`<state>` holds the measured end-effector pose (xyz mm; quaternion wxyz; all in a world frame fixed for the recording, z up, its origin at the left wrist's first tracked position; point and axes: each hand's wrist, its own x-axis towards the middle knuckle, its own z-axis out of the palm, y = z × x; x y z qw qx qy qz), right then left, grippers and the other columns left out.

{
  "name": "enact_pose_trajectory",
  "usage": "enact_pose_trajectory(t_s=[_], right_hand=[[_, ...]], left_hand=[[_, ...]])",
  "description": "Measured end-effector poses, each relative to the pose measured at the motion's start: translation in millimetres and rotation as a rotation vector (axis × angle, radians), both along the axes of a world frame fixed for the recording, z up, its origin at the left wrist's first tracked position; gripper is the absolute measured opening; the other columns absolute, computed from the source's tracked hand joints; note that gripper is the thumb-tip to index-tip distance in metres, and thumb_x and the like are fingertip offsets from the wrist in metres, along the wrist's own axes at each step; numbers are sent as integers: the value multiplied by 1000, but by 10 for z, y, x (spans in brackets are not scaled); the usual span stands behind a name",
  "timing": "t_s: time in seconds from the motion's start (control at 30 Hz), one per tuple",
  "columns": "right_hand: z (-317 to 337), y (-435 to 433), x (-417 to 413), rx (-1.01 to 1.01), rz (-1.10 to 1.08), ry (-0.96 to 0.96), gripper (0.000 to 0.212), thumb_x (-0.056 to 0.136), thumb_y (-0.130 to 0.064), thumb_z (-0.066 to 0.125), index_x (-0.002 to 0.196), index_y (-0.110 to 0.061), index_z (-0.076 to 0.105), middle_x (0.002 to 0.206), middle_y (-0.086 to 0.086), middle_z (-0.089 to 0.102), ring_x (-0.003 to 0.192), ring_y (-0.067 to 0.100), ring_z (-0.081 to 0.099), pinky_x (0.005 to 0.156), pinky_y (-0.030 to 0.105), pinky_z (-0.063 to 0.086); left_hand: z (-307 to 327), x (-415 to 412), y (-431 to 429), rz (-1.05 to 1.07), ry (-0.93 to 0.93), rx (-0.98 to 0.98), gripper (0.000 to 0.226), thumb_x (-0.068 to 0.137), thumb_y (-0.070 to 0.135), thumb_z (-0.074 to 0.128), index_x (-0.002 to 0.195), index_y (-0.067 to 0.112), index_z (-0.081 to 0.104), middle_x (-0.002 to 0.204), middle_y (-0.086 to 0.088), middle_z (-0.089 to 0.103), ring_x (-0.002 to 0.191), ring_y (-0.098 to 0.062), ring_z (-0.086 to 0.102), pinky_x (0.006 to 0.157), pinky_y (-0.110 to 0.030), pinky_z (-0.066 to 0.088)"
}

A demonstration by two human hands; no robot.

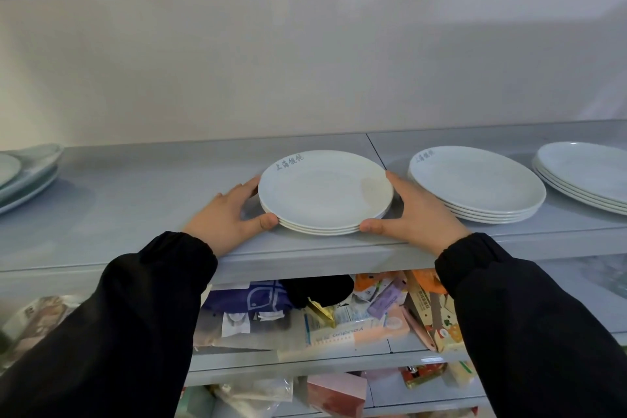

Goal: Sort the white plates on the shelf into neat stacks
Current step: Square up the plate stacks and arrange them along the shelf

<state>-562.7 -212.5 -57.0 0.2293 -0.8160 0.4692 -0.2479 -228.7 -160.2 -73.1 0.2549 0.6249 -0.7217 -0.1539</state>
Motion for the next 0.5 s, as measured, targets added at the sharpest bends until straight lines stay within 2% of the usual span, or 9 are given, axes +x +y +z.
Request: enact_pose_trajectory(t_s=[0.13, 0.2, 0.27, 0.37, 0.5], right_hand=[[-3, 3, -2, 2, 2, 18, 99, 63, -75, 72, 145, -35, 35, 138, -15, 52, 123, 9, 49, 102, 34, 44], [12, 21, 5, -7, 10, 26, 97, 67, -70, 74, 147, -32, 33, 141, -17, 46, 126, 7, 44, 102, 28, 39], [13, 47, 11, -19, 5, 46, 98, 73, -62, 74, 152, -27, 27, 146, -12, 39, 130, 7, 38, 102, 23, 31], [-16, 66, 10, 2, -8, 94, 100, 77, -70, 64, 156, -31, 16, 163, -4, 18, 146, 14, 23, 115, 30, 25], [-7, 74, -20, 59, 8, 62, 84, 85, -69, 53, 155, -39, 18, 166, -3, 8, 149, 14, 16, 117, 30, 18]], left_hand=[[0, -7, 7, 10, 10, 0, 84, 72, 87, 46, 146, 58, 17, 150, 19, 42, 138, -12, 41, 115, -54, 26], [10, -22, 20, 34, -9, 7, 82, 73, 84, 45, 145, 58, 16, 148, 16, 46, 135, -15, 44, 114, -54, 27], [11, -49, 43, 66, -107, -12, 82, 74, 83, 42, 146, 57, 12, 143, 12, 51, 131, -19, 48, 112, -55, 28], [-4, -92, 71, 130, -255, -48, 83, 79, 81, 39, 149, 52, 6, 141, 8, 53, 129, -20, 48, 111, -54, 25], [-27, -87, 61, 166, -303, -54, 89, 75, 88, 35, 150, 49, 6, 143, 7, 52, 130, -19, 47, 109, -50, 32]])
